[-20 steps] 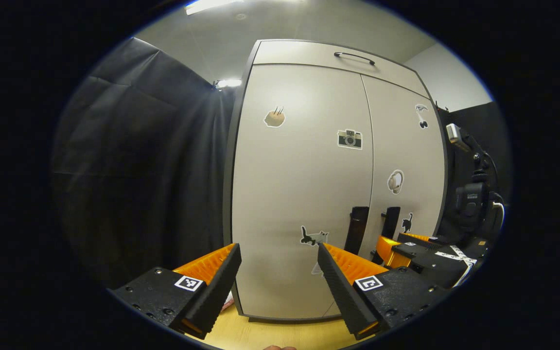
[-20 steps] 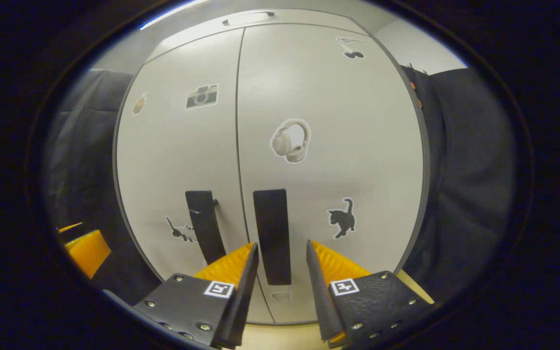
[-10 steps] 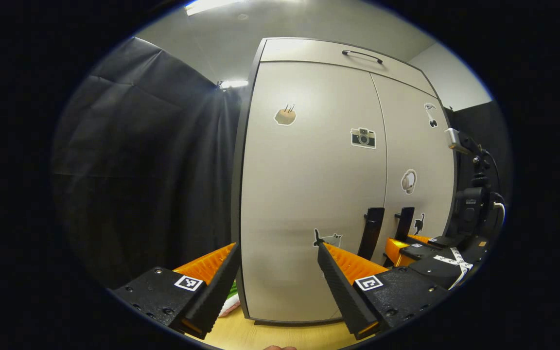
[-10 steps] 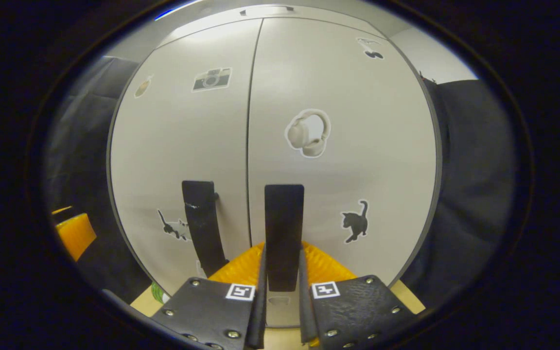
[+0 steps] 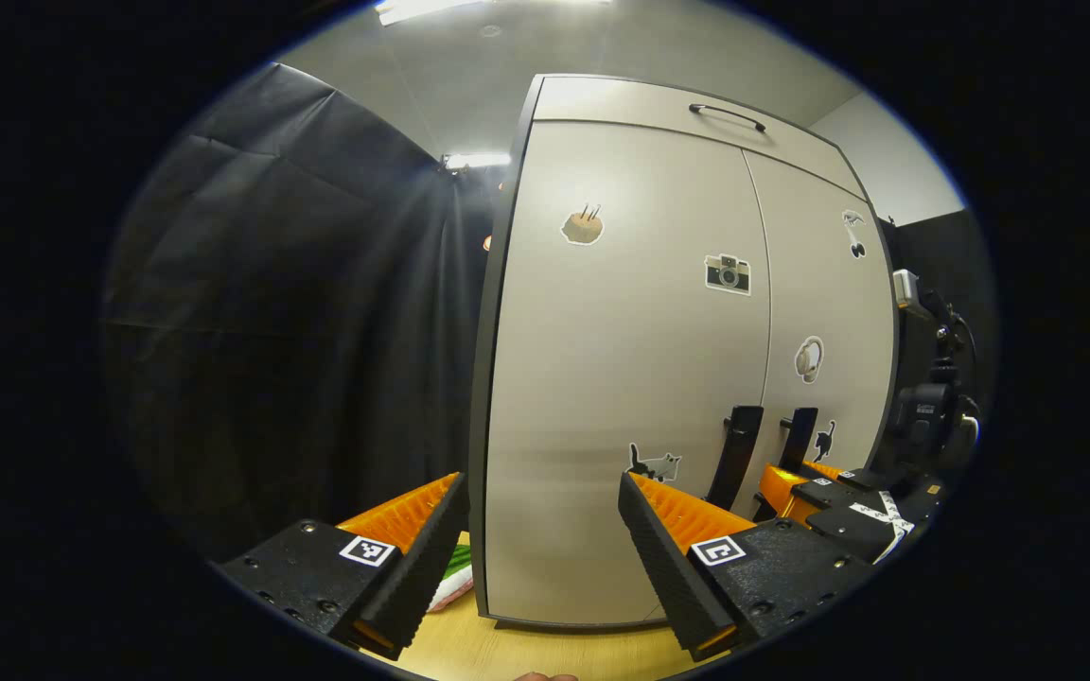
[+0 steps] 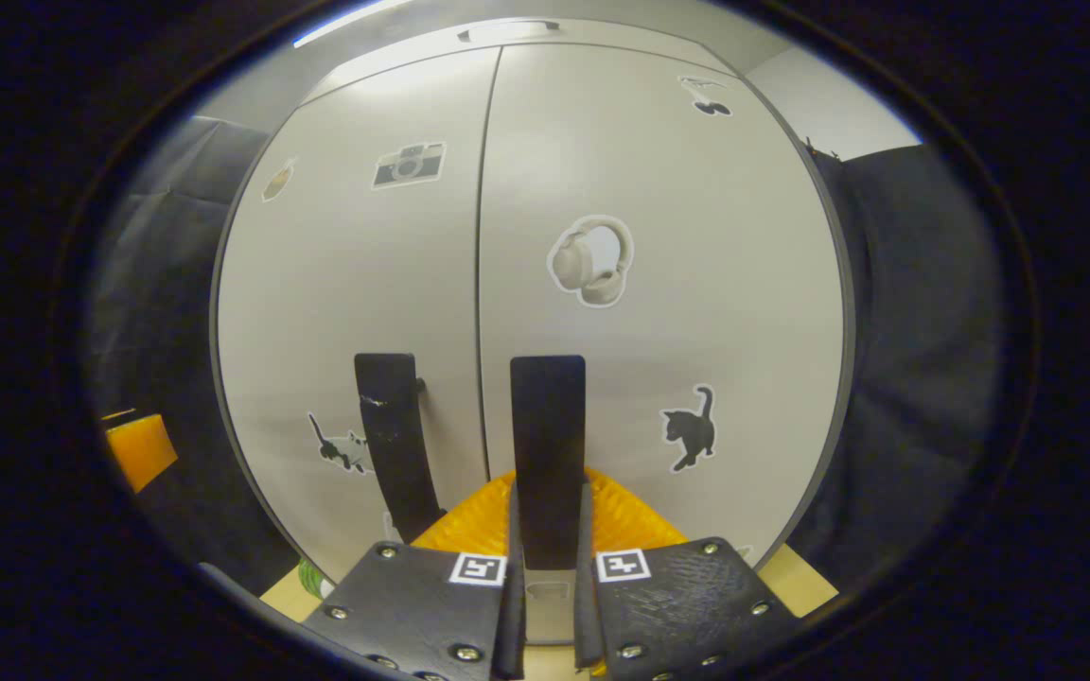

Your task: Open the right door of the double-door shoe cabinet with the right hand, and open the left door with the left hand.

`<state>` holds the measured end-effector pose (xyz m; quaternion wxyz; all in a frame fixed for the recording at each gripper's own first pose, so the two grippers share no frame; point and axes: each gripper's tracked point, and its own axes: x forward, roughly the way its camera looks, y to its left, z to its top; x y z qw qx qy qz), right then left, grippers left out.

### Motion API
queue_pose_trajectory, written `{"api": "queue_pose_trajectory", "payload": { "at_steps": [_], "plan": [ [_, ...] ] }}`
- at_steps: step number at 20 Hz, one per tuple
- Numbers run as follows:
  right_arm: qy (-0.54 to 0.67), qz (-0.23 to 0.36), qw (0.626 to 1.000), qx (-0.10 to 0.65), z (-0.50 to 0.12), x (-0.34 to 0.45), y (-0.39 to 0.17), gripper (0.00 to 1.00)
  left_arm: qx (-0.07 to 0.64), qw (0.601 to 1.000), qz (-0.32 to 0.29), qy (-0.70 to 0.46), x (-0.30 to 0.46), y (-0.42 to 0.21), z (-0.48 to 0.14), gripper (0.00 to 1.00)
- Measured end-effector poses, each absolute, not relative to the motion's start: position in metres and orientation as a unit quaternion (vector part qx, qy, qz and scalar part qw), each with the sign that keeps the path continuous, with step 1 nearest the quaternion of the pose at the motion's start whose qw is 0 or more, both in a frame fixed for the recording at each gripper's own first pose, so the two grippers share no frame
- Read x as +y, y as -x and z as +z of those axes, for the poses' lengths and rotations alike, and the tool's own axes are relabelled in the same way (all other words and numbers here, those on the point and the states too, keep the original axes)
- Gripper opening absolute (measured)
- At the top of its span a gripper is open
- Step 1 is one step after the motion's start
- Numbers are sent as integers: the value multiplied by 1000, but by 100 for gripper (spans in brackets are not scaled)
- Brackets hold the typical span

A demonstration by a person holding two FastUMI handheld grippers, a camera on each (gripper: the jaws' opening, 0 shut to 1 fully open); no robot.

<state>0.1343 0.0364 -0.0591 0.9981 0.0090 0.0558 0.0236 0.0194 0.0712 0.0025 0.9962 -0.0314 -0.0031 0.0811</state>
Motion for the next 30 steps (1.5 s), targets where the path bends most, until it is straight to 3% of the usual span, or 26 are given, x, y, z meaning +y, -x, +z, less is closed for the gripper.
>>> {"api": "queue_pose_trajectory", "payload": {
  "at_steps": [12,22,30],
  "plan": [
    [-20,38,998,43,-57,30,-111,21,-5,996,86,23,74,6,7,98],
    [-19,114,992,51,-54,18,-79,21,2,997,66,39,61,15,3,98],
    [-11,139,988,64,-51,9,-66,20,11,998,52,42,53,13,-3,98]
  ]
}}
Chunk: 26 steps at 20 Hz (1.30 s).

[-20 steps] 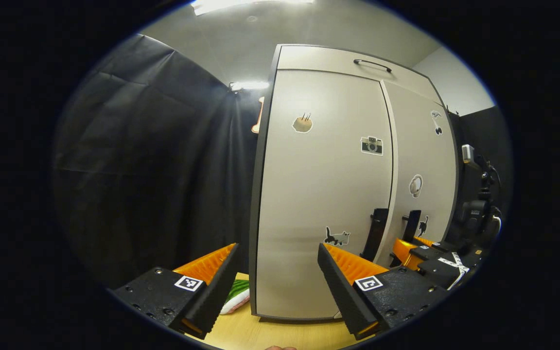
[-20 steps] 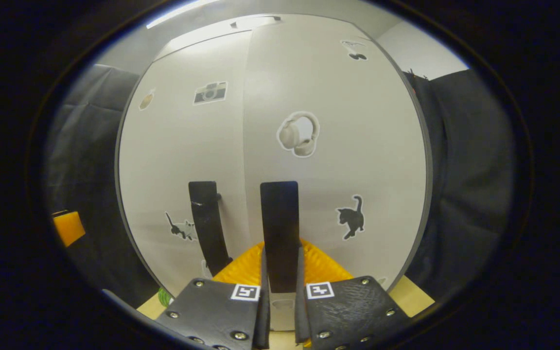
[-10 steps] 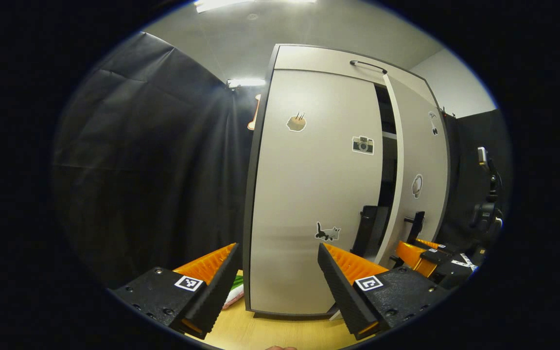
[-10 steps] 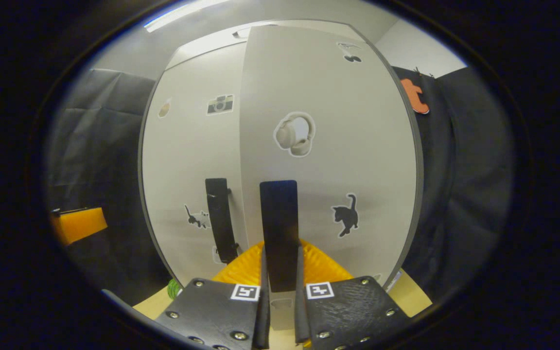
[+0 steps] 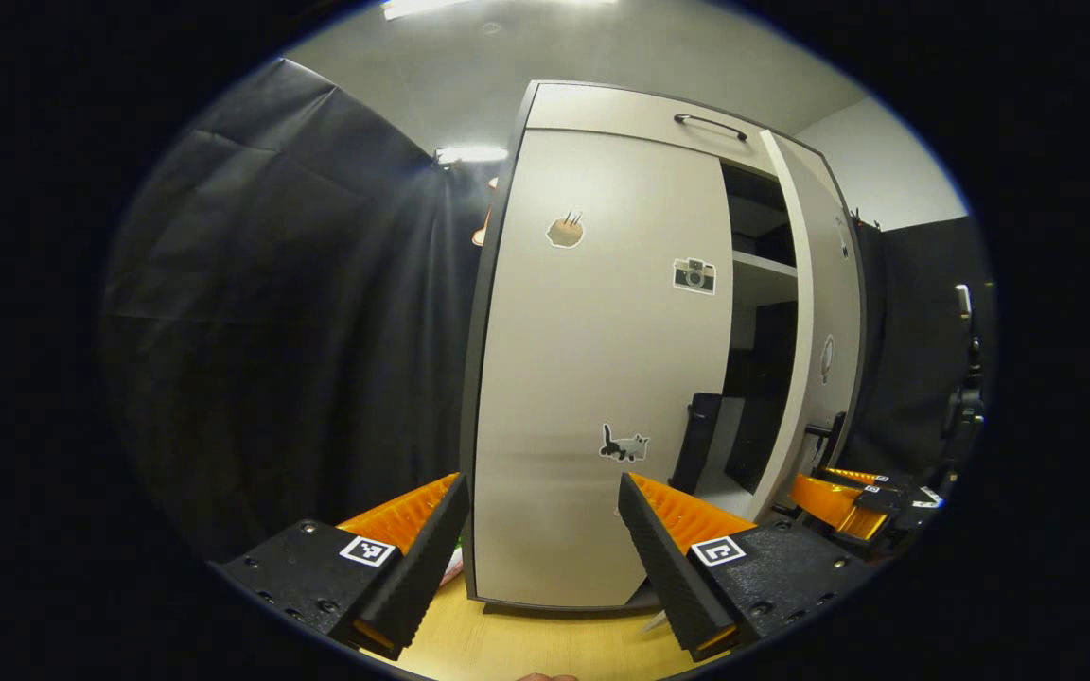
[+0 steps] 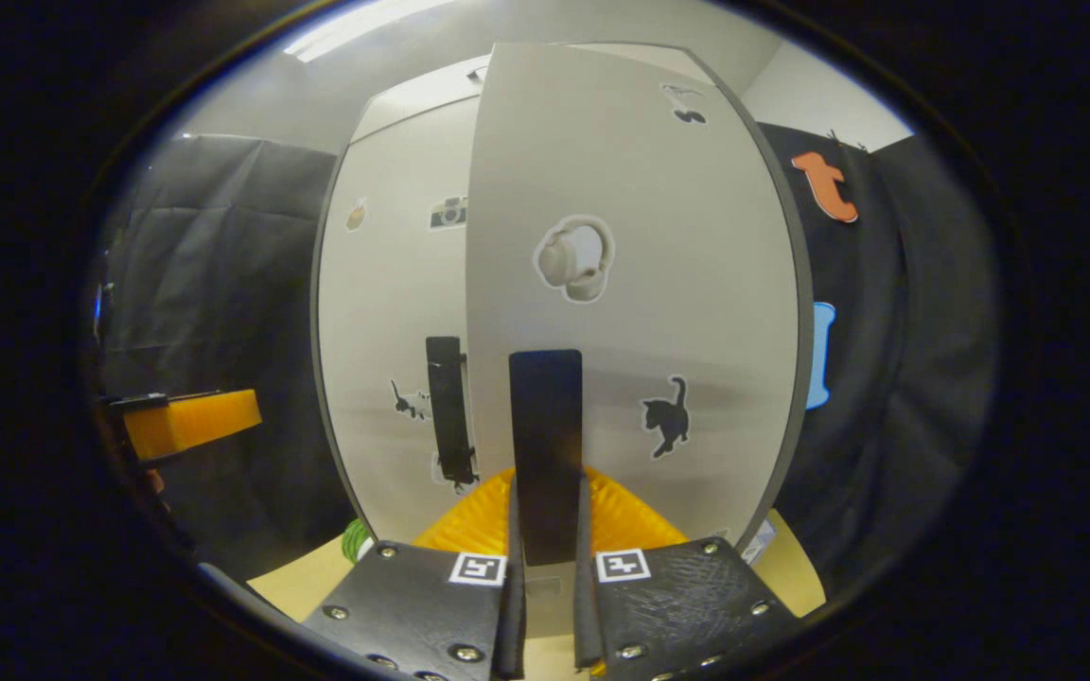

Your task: Open the right door of the double-door shoe cabinet with the right hand, and open the left door with the left hand.

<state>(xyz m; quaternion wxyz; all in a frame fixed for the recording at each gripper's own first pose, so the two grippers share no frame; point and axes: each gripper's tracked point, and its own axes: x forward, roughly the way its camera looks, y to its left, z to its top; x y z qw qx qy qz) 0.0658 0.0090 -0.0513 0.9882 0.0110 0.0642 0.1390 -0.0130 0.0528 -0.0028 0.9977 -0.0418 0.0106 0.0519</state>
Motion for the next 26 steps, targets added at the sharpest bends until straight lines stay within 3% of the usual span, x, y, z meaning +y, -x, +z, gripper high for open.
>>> {"api": "queue_pose_trajectory", "payload": {
  "at_steps": [10,22,23,26],
  "plan": [
    [-8,138,988,71,-49,-8,-51,20,22,999,23,43,31,6,-12,98],
    [-27,95,994,50,-47,-37,-41,20,23,999,-16,32,-8,-7,-13,98],
    [-32,89,994,47,-45,-38,-41,14,22,999,-21,33,-12,-9,-11,98],
    [-10,68,997,41,-45,-43,-37,13,23,999,-31,30,-21,-16,-12,98]
  ]
}}
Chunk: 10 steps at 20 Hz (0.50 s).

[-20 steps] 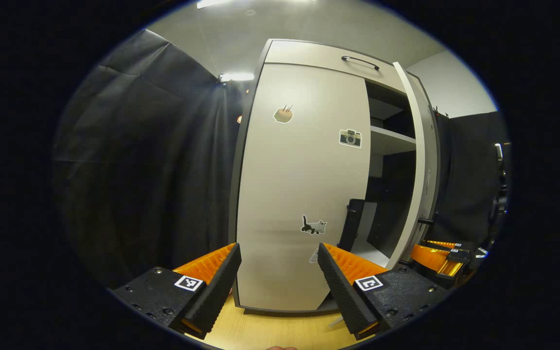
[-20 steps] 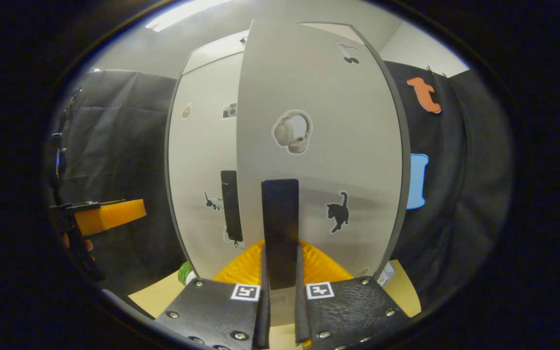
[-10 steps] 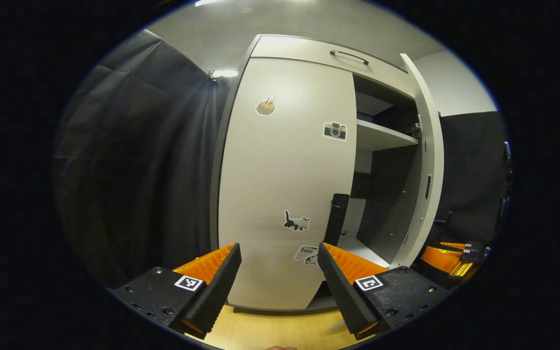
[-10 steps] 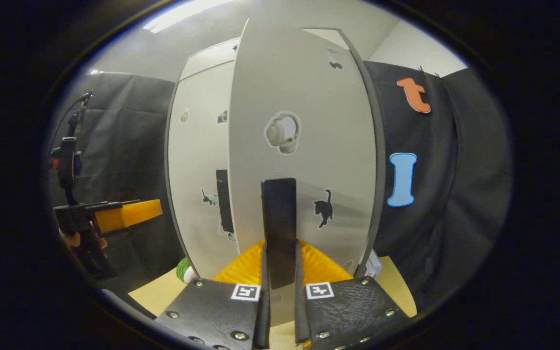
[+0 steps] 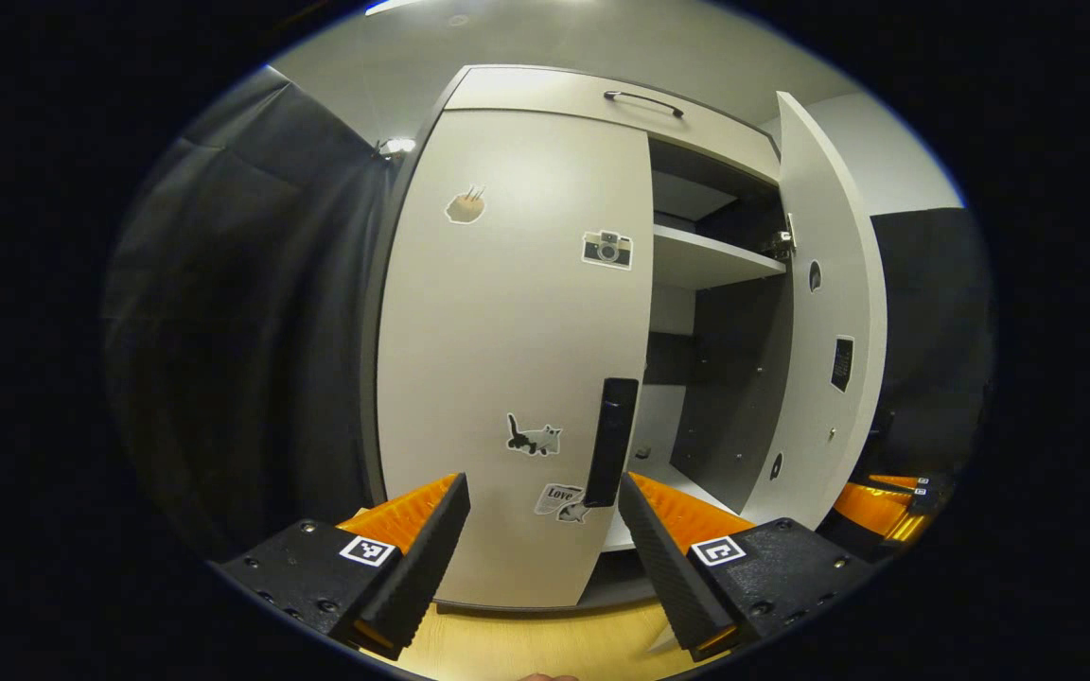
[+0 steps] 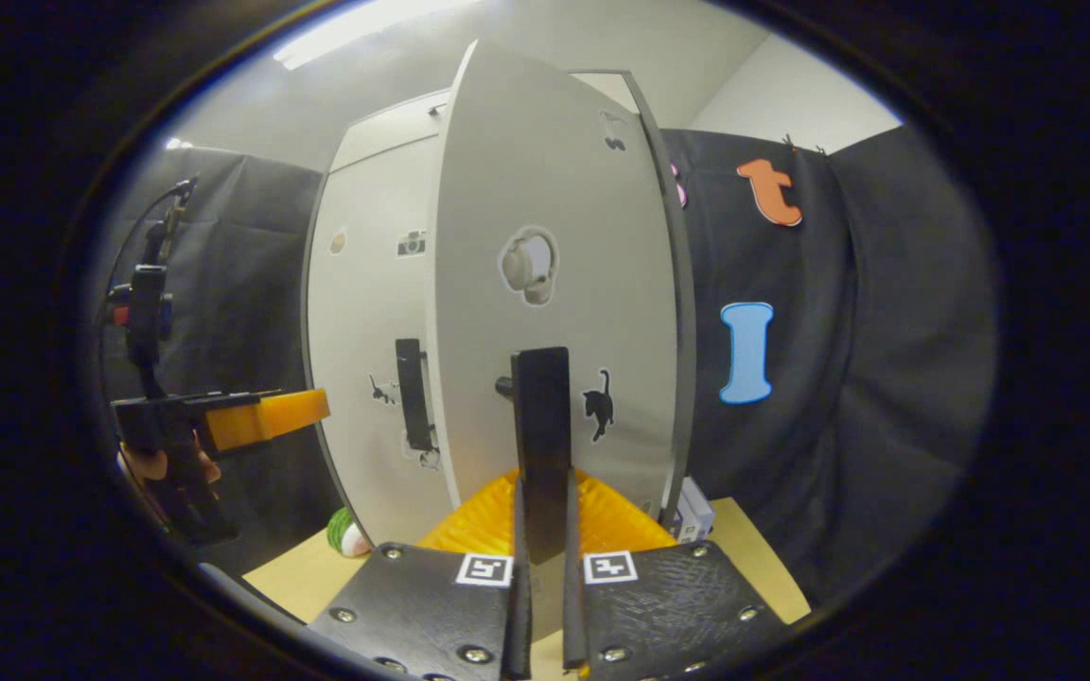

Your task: Open the right door of the double-door shoe cabinet with the right hand, and open the left door with the left hand.

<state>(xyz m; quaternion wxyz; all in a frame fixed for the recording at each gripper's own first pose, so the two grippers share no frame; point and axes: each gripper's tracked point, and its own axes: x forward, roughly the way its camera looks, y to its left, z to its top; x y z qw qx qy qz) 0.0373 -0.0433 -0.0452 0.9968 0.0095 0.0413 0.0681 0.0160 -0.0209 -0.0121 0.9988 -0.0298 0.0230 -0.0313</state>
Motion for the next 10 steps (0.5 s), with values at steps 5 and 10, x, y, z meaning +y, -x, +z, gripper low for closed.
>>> {"api": "queue_pose_trajectory", "payload": {
  "at_steps": [5,10],
  "plan": [
    [-1,42,998,39,-44,-58,-31,12,30,998,-47,24,-33,-27,-17,98],
    [21,-10,999,35,-45,-82,-21,12,31,998,-60,23,-42,-39,-18,98]
  ]
}}
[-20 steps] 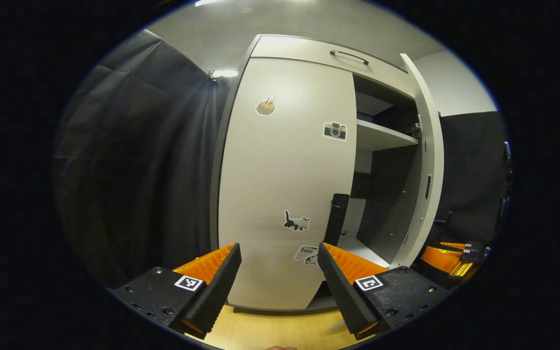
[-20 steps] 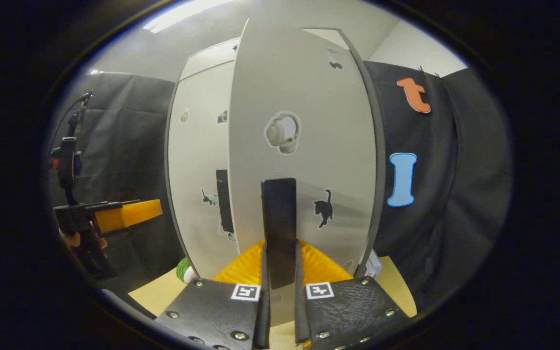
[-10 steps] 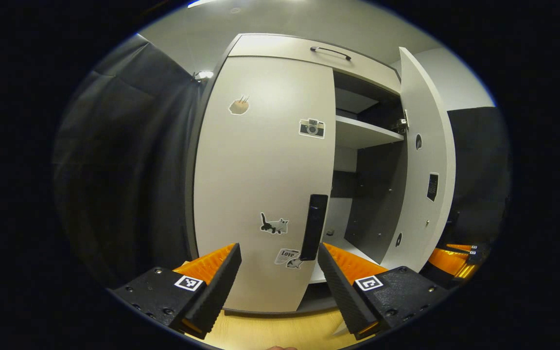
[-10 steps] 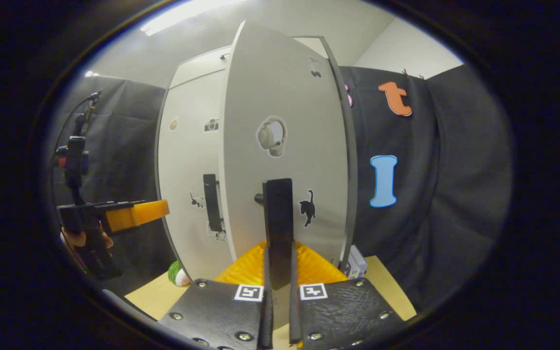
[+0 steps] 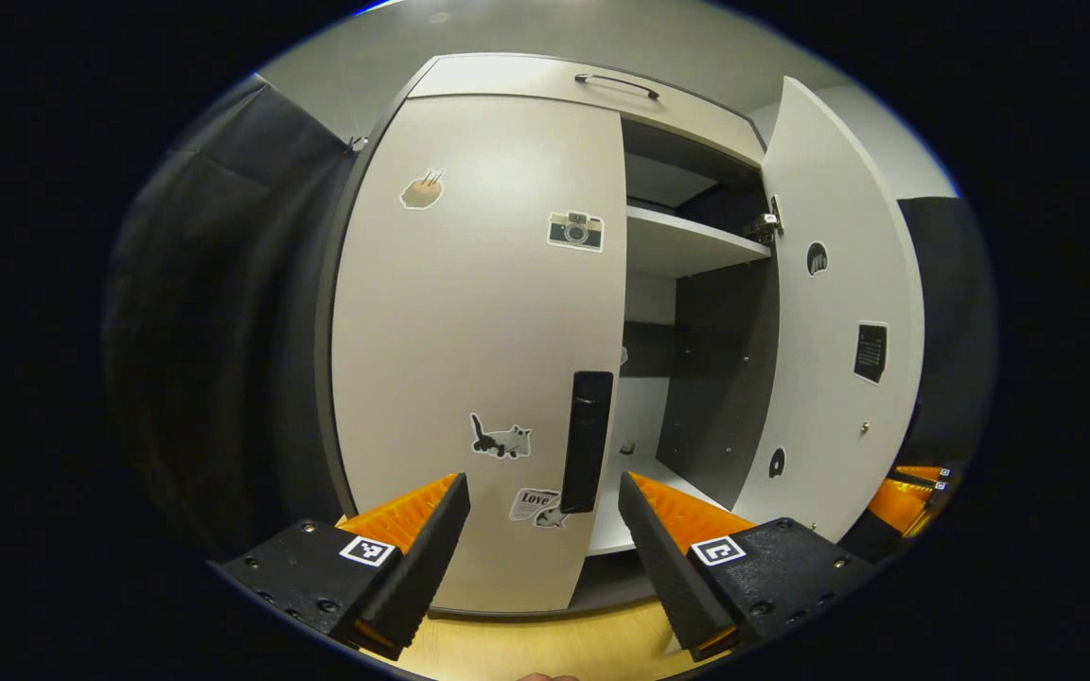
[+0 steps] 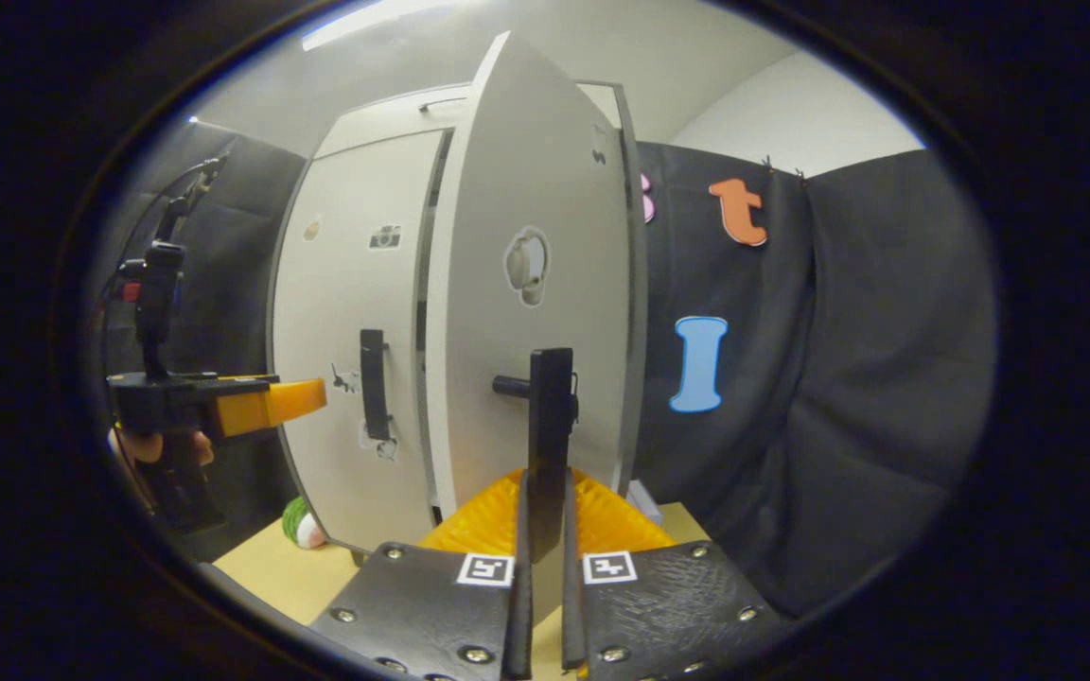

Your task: Open the right door of the double-door shoe cabinet with the right hand, and open the left door with the left hand.

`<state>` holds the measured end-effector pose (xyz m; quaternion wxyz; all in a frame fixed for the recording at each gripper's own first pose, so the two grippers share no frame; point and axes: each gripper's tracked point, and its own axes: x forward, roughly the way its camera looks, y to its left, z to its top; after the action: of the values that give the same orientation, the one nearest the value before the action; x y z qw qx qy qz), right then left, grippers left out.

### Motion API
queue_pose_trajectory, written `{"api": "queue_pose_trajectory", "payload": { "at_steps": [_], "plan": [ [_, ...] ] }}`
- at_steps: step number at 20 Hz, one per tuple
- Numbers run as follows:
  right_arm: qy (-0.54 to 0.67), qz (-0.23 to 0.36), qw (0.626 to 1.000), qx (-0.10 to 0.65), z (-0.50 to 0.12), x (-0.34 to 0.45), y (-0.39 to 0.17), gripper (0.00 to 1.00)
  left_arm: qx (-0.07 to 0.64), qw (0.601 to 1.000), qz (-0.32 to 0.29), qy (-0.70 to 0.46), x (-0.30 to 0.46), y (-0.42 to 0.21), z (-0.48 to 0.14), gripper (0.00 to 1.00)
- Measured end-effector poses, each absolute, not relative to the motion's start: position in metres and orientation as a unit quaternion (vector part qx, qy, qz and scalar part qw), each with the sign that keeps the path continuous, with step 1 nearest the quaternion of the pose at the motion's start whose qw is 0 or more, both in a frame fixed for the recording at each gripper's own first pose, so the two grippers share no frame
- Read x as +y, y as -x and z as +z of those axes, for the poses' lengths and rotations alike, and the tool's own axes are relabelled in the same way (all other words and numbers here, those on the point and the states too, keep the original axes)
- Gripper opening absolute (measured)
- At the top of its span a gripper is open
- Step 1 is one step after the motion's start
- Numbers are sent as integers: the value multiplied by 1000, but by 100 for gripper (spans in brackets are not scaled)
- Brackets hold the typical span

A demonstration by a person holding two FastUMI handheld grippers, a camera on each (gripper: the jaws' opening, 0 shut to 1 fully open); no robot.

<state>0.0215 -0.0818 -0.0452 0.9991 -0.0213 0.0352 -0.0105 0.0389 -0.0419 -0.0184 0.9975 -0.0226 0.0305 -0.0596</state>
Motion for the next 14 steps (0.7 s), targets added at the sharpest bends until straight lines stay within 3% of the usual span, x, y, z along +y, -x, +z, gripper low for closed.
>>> {"api": "queue_pose_trajectory", "payload": {
  "at_steps": [14],
  "plan": [
    [24,-59,996,64,-55,-123,-20,12,32,998,-58,11,-63,-84,-24,98]
  ]
}}
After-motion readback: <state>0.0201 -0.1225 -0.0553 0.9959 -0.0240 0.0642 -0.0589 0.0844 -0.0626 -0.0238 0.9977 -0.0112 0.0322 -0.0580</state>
